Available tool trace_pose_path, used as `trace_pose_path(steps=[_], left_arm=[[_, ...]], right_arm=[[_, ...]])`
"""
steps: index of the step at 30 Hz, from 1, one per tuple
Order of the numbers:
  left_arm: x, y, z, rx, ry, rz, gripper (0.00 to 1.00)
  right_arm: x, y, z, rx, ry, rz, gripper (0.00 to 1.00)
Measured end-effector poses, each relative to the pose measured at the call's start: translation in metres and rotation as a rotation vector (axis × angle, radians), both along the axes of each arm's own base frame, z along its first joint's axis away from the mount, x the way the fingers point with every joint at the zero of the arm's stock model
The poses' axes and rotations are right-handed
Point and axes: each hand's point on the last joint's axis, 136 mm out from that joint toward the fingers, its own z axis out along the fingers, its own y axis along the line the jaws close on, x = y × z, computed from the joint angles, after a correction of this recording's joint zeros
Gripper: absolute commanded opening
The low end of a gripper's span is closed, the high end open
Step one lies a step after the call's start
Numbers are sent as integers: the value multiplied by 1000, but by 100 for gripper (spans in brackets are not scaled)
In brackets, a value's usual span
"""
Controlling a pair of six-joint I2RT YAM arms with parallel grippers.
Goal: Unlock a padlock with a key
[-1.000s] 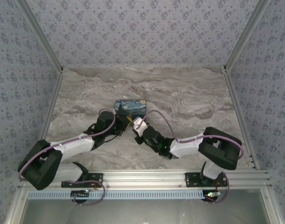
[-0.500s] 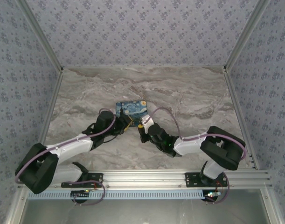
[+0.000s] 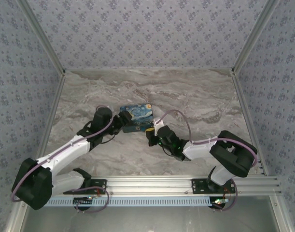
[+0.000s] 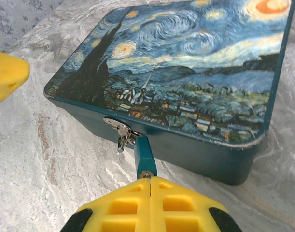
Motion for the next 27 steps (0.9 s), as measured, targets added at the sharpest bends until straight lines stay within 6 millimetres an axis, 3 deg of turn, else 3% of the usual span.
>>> trace_pose_path(steps=[6, 10, 17, 27], left_arm=[[11, 31, -14, 54, 40, 34, 91], [16, 39, -23, 49, 70, 35, 93], [20, 29, -33, 14, 94, -18, 95], [23, 19, -59, 6, 148, -61, 97]], right_arm=[[-2, -12, -12, 89, 118, -56, 0], [0, -15, -14, 156, 193, -82, 0], [5, -17, -15, 254, 295, -98, 0], [-1, -11, -32, 322, 440, -93, 0]])
